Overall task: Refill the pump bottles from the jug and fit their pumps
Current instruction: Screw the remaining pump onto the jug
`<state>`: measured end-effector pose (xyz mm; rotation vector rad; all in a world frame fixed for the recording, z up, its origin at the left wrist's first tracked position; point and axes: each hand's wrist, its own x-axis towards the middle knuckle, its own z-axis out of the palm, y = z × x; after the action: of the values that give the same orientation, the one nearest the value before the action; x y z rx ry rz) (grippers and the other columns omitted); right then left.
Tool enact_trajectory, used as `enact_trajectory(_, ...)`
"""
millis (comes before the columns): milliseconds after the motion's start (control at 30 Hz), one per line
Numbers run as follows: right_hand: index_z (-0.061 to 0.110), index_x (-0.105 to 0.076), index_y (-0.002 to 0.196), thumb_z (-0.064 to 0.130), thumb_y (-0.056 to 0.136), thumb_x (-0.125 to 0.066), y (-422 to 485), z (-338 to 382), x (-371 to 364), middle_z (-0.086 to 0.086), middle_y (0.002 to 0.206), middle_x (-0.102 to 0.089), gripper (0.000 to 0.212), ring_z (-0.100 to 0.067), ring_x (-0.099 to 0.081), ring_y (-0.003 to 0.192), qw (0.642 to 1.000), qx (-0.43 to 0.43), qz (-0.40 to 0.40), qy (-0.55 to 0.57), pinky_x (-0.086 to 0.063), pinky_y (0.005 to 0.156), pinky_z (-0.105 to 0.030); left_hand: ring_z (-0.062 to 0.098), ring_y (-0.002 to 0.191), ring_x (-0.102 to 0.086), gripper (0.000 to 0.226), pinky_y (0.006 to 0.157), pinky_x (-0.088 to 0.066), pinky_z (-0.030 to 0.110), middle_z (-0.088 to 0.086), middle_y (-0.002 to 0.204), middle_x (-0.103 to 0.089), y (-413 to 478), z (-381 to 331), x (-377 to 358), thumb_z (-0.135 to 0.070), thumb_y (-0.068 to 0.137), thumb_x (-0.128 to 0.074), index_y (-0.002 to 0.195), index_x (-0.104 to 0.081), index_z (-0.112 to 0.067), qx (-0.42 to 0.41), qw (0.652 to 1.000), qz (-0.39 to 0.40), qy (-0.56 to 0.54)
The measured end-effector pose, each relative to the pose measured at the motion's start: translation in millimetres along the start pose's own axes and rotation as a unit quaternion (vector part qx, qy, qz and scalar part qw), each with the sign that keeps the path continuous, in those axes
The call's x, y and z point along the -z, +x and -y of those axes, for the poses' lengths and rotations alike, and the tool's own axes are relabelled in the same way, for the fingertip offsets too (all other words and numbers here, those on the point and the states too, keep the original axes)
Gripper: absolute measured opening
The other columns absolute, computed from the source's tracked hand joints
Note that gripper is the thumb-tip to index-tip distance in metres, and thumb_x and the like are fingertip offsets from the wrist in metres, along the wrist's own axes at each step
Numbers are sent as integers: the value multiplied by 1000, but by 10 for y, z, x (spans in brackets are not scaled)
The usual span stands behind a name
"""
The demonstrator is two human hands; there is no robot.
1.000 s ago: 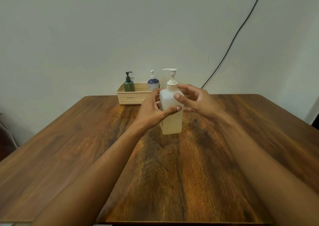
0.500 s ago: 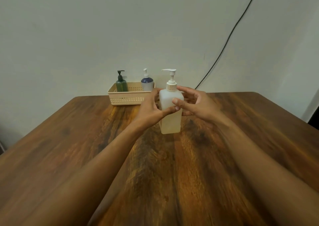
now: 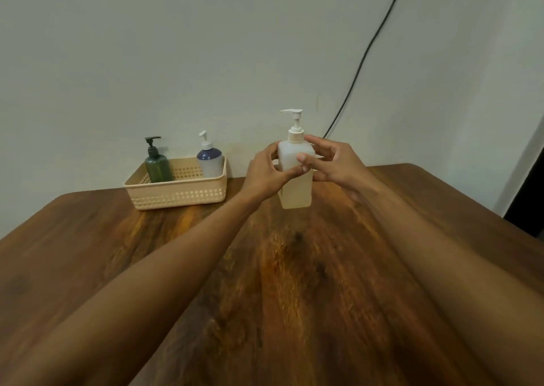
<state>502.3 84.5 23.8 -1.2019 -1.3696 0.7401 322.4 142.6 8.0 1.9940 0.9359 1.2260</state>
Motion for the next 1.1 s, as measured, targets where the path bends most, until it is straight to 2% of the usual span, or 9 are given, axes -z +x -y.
enact_trajectory(200,25,-57,156,27,93,-84,483,-289,287,4,139,-70,69,-10,-69,121,1000,5,-9,-7,-67,84,-30,10,113,-62,74,78,-50,14,-3,132,-68,567,204,-365,-45,78,-87,141,-58,-20,-1,1000,15,11)
enact_trajectory(300,26,-57,156,25,95,-83,695,-430,364,-2,151,-66,67,-20,-66,130,1000,2,-17,-9,-66,96,-40,15,113,-65,71,86,-58,25,1,132,-70,806,315,-504,-41,78,-88,139,-60,-19,8,1000,15,15)
enact_trajectory(367,26,-56,157,24,96,-82,838,-536,400,-2,153,-64,67,-19,-65,130,1000,6,-14,-12,-66,89,-30,20,116,-66,69,94,-59,34,2,130,-70,962,402,-603,-38,78,-89,139,-62,-16,16,1000,16,22)
enact_trajectory(500,28,-54,158,26,98,-80,1071,-746,437,0,152,-62,65,-17,-64,130,1000,6,-7,-25,-65,85,-24,21,115,-66,66,90,-56,32,2,128,-71,1175,590,-746,-34,80,-88,137,-63,-14,32,999,16,29)
enact_trajectory(567,28,-54,158,26,98,-80,1171,-861,431,1,151,-62,65,-15,-65,128,1000,1,-8,-20,-65,89,-27,22,115,-66,65,91,-57,34,3,127,-72,1261,691,-803,-34,80,-88,136,-63,-14,38,998,19,36)
enact_trajectory(667,28,-54,158,24,98,-79,1263,-992,388,-2,155,-60,65,-23,-60,138,1000,-15,-16,-7,-62,103,-44,23,116,-66,66,95,-57,38,4,129,-71,1327,808,-843,-33,81,-87,137,-61,-13,49,997,24,46)
enact_trajectory(767,28,-54,159,24,100,-78,1371,-1089,366,-4,156,-60,64,-26,-59,140,999,-17,-24,-13,-57,110,-52,24,118,-65,67,98,-57,41,6,130,-70,1418,896,-874,-30,82,-87,140,-59,-13,52,997,26,42)
enact_trajectory(1000,27,-52,160,24,102,-75,1518,-1175,349,-3,159,-57,62,-26,-51,147,998,-13,-43,-47,-53,115,-54,26,122,-64,67,103,-55,46,7,133,-69,1526,969,-898,-29,83,-85,141,-58,-12,51,997,36,40)
enact_trajectory(1100,26,-51,160,24,103,-74,1557,-1188,334,-4,158,-58,62,-26,-52,146,997,-12,-41,-64,-50,117,-54,25,122,-64,65,102,-55,42,6,134,-69,1540,1015,-904,-29,84,-85,141,-59,-13,54,998,26,33)
